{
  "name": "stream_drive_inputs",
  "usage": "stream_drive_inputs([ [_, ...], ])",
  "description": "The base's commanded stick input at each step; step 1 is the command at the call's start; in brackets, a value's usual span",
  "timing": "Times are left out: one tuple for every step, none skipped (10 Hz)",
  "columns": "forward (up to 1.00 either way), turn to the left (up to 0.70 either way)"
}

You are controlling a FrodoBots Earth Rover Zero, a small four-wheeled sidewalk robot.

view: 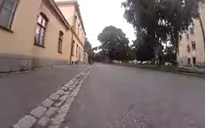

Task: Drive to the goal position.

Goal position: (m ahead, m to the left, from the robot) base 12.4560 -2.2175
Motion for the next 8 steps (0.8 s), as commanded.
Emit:
stream_drive_inputs([
  [0.70,0.00],
  [0.70,0.00],
  [0.70,0.00],
  [0.70,0.00],
  [0.70,-0.02],
  [0.70,-0.13],
  [0.70,-0.35],
  [0.70,-0.35],
])
